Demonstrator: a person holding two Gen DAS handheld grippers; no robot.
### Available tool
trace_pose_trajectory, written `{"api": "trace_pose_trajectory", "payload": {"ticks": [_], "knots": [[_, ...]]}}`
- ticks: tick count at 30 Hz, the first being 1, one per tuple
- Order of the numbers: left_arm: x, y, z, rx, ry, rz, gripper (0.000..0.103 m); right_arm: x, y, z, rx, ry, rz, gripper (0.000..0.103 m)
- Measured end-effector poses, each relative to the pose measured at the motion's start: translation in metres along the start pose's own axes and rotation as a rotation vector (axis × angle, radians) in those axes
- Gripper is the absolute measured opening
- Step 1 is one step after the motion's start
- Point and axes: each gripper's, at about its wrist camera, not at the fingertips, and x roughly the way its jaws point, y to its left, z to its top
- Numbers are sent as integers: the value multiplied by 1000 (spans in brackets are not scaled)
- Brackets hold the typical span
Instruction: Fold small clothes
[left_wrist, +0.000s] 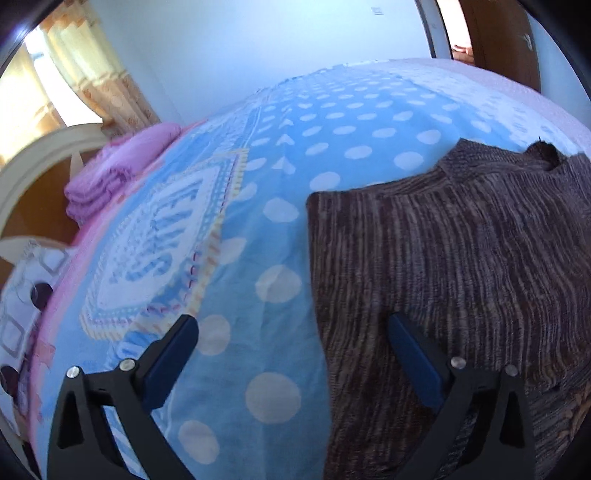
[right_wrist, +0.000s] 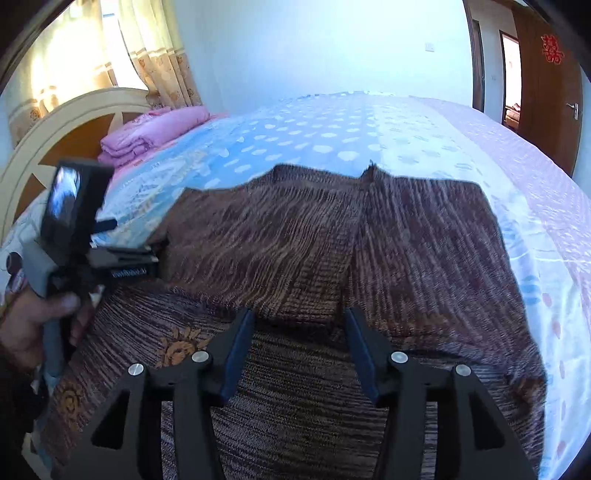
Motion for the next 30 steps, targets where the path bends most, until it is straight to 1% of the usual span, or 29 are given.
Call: {"api": "trace_pose_trajectory", "payload": {"ticks": [1,3,4,6,8,11,12,13,14,15,16,17,18,21,22,23,25,27,28,29,30], "knots": [[0,3,-1,-11,5,3,103,-5,-5,4,3,-11,-12,53],[2,10,-4,-35,11,47,103,-15,-20,15,19,-32,-62,53],[3,15,-7,-49,18,48,103,-20,-30,21,31,-44,-92,53],[5,25,-9,-88,34,19,103,-30,-50,30,69,-69,-133,53],[5,27,-10,-103,36,17,103,-38,-69,36,96,-77,-162,53],[-1,29,-10,-116,24,14,103,-47,-89,39,94,-85,-212,54],[-6,30,-7,-125,13,4,103,-47,-94,40,91,-80,-221,54],[-12,30,-3,-121,-16,8,103,-45,-98,41,85,-71,-227,54],[-19,28,2,-100,-54,18,103,-40,-102,43,74,-51,-228,54],[-22,25,6,-86,-71,24,103,-33,-103,45,67,-37,-215,54],[-21,23,12,-81,-75,24,103,-26,-104,47,60,-17,-177,54],[-17,22,17,-81,-64,18,103,-18,-103,48,55,4,-140,54],[-8,18,22,-77,-36,16,103,-6,-102,49,51,35,-103,54],[18,11,22,-44,24,87,103,19,-101,46,60,113,-39,54],[24,12,19,-42,33,97,103,26,-102,44,58,136,-41,54],[24,15,18,-61,34,94,103,33,-104,40,43,160,-83,52],[25,19,15,-76,41,143,103,34,-103,37,12,160,-138,40],[22,18,10,-69,23,160,103,30,-108,34,2,163,-220,40],[20,19,8,-68,20,169,103,29,-114,32,15,163,-243,40],[18,20,6,-73,19,169,103,27,-122,30,31,162,-263,43],[17,22,4,-86,20,164,103,27,-128,28,42,165,-281,60]]}}
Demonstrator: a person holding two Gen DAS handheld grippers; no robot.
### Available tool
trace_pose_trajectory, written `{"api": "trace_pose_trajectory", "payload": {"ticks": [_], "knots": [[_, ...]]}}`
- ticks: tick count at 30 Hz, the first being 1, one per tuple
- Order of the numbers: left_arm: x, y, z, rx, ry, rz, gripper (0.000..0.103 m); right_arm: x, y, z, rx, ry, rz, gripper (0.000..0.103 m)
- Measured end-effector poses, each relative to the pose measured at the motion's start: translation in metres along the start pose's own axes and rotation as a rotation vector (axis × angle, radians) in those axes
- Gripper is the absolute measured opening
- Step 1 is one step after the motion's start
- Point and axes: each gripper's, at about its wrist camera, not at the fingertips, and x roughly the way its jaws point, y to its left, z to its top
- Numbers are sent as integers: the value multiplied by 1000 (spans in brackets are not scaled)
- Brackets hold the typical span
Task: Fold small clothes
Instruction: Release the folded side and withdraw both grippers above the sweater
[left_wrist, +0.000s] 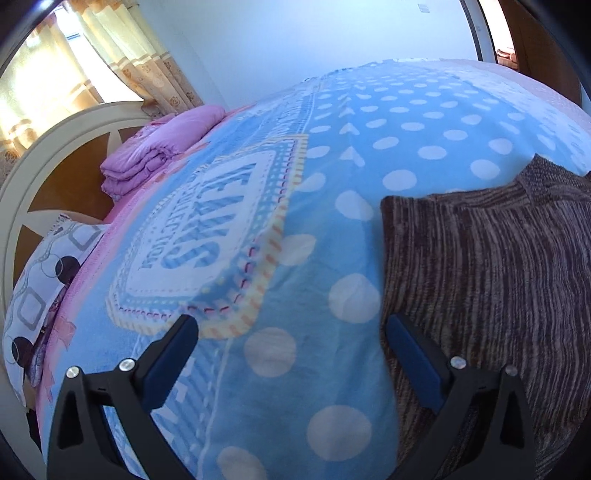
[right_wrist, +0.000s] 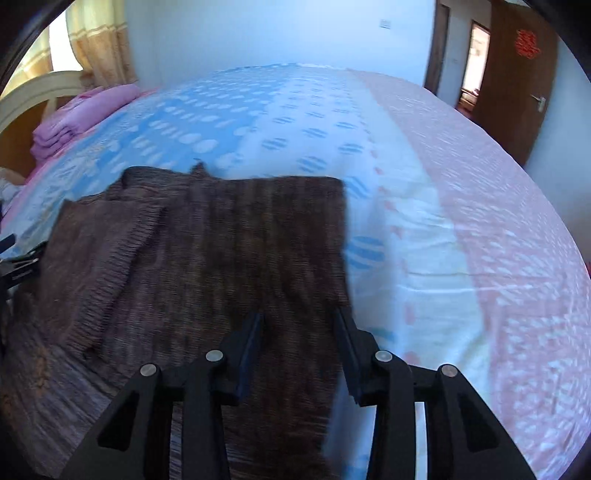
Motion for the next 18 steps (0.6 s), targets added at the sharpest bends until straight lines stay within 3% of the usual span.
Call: {"api": "trace_pose_trajectory", "payload": {"ticks": [2,6,8,10,12,18], "knots": [[1,6,-2,-30,12,-5,103,-2,-10,-1,26,-6,6,63],[2,9,-4,-44,19,-3,103,-22,10,9,-41,-89,-116,63],[2,6,-3,-31,14,9,103,-11,18,16,-50,-40,-93,63],[1,4,-4,-23,8,20,103,5,17,18,-58,7,-150,63],[2,5,-4,-26,15,16,103,9,3,18,-12,7,-174,78],[3,4,-5,-26,21,27,103,-2,-8,8,29,-28,-250,79]]}}
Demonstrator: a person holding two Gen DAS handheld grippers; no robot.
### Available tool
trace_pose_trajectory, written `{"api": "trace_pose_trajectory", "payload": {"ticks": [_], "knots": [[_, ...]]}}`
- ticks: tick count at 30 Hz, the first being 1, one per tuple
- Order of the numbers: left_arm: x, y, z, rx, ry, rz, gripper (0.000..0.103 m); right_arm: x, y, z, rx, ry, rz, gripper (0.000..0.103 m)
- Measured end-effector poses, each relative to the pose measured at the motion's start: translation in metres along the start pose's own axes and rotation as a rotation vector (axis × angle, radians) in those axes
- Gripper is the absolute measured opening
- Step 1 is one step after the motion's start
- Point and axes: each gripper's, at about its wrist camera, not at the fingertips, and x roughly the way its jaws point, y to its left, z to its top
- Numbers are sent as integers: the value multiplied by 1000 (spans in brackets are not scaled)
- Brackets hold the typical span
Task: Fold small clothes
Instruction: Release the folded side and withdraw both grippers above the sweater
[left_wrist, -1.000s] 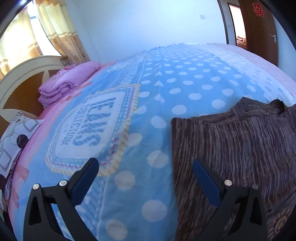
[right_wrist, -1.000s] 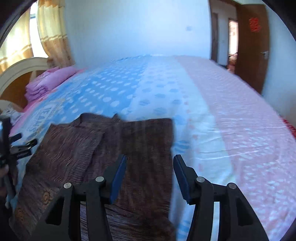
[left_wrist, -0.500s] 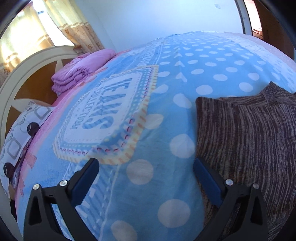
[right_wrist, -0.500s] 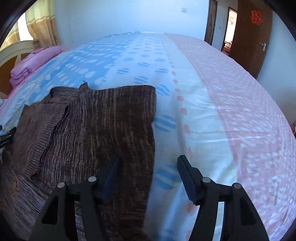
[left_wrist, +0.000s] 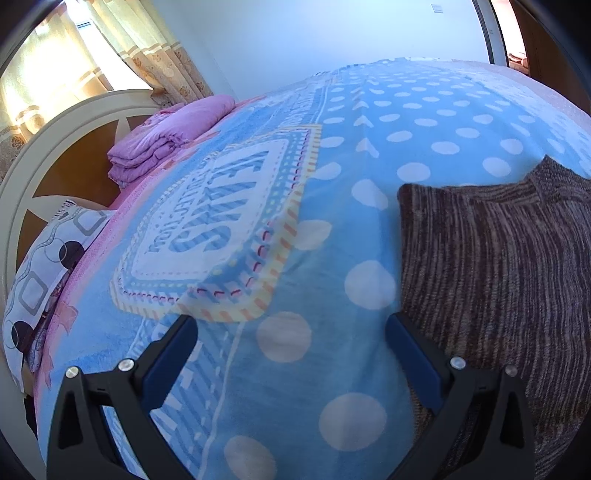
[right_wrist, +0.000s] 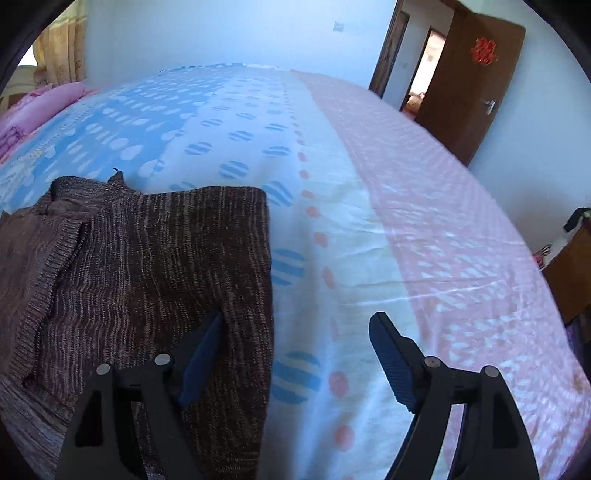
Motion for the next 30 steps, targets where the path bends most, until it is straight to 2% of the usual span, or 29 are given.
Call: {"api": "trace_pose_trajectory", "payload": {"ticks": [6,9,11,14,16,18,20,22,25,30], "knots": [[-1,1,-2,-2,-5,8,103,-2,-16,-9,102,11,41,79],[-4,-1,-4,4,-13,20,103,-10,-18,-21,87,19,85,79],[-4,0,-4,4,-12,19,103,-15,-19,-28,53,12,73,79],[-5,1,-5,0,-12,10,103,-25,-33,-34,88,4,25,79],[-9,3,-9,-1,-13,1,103,-34,-30,-40,66,-11,69,79],[-15,5,-14,-4,-15,-18,103,-34,-24,-49,10,1,61,79],[-17,7,-17,-8,-9,-33,103,-25,-36,-55,55,18,72,79],[-20,11,-19,-22,-5,-59,103,-28,-48,-56,102,17,42,79],[-30,15,-28,-14,-3,-96,103,-43,-48,-58,73,-17,19,79],[-60,24,-48,0,-47,-162,103,-69,-50,-71,86,-34,105,79]]}}
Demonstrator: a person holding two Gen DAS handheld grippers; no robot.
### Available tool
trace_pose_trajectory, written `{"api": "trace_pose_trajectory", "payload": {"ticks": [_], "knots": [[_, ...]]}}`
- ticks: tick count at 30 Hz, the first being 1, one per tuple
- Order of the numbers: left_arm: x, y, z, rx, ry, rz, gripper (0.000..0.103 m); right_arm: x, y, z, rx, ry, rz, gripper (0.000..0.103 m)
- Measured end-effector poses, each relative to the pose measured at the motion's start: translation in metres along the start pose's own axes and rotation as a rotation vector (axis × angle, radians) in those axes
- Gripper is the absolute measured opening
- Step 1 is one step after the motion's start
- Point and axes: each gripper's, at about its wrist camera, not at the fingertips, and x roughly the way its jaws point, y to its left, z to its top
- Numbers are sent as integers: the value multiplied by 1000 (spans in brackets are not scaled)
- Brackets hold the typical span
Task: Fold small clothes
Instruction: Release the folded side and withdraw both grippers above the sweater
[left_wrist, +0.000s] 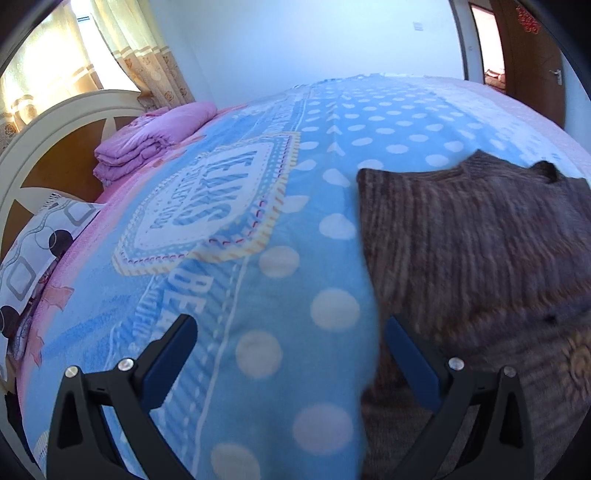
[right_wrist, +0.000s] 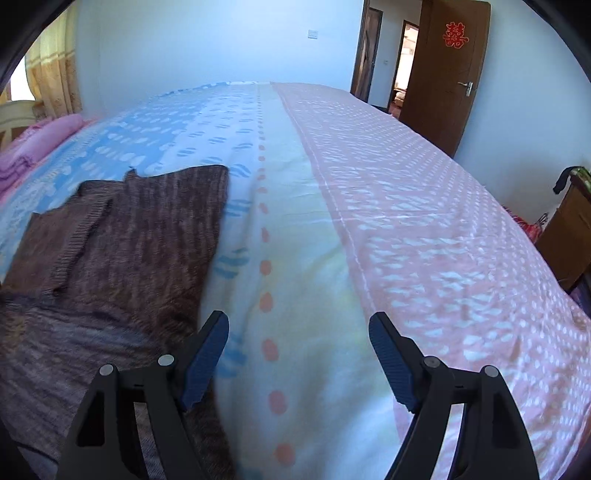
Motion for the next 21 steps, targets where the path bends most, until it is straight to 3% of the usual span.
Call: {"api": "trace_pose_trajectory", "payload": {"ticks": [8,21], "knots": [[-52,-3,-34,82,-38,-92,103,-45,24,-32,-70,-51,89,79],[-101,6,-67,82,-65,-178,103,-103,31,-83,-101,-79,165,79]]}}
